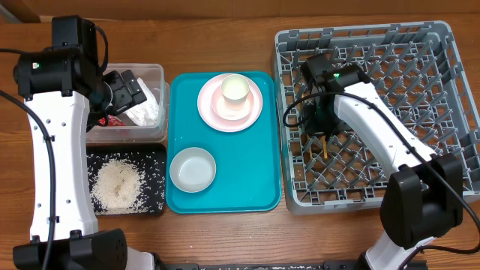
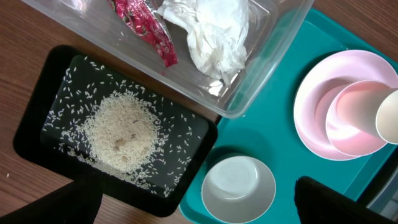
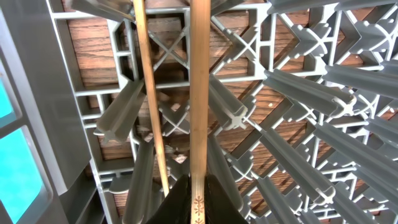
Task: Sort waste into correct bins and load items into the dishwasher
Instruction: 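Open the right gripper and lift it out of the rack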
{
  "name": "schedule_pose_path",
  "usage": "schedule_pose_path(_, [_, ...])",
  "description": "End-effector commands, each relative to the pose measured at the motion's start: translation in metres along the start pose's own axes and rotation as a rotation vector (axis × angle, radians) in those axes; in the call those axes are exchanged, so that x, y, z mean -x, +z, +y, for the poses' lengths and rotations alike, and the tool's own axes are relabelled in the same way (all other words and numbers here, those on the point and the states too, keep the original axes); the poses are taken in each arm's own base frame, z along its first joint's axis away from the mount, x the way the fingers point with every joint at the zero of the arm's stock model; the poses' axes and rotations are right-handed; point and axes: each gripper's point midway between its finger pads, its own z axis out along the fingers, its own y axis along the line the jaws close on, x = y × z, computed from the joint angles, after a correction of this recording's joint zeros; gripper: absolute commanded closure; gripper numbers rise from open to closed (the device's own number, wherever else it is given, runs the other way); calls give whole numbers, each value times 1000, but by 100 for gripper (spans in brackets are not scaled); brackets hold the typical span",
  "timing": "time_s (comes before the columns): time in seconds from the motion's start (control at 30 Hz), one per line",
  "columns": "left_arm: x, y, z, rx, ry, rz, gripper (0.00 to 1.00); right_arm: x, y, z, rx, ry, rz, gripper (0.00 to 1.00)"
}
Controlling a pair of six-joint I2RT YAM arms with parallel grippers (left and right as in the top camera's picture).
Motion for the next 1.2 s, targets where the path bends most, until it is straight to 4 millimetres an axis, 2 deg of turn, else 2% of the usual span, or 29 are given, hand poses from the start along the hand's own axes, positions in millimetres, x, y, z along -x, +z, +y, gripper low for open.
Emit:
schedule_pose_path(0.0, [1,0,3,10,12,-3,0,0,-6,-1,8,1,-17,90])
schedule_pose_path(0.07, [1,0,3,10,12,-3,0,0,-6,-1,8,1,-17,85])
schedule_pose_path(0.43, [1,0,3,11,12,-2,0,0,-6,-1,8,2,-17,84])
schedule_pose_path(0.5, [1,0,3,11,12,-2,0,0,-6,-1,9,3,-18,85])
schedule_pose_path(0.57, [1,0,3,11,12,-2,0,3,-6,0,15,7,-27,91])
schedule_pose_path(0.7, [1,0,3,11,12,-2,0,6,-15,5,46,8,-33,91])
schedule_pose_path(0.77, [1,0,3,10,12,-2,0,12,-32,8,75,7,-48,86])
schedule_pose_path(1.0, [1,0,3,10,12,-3,0,54,-132,46,370,5,-232,77])
schedule_pose_path(1.17, [1,0,3,11,12,-2,0,64,-172,57,445,-19,-313,76])
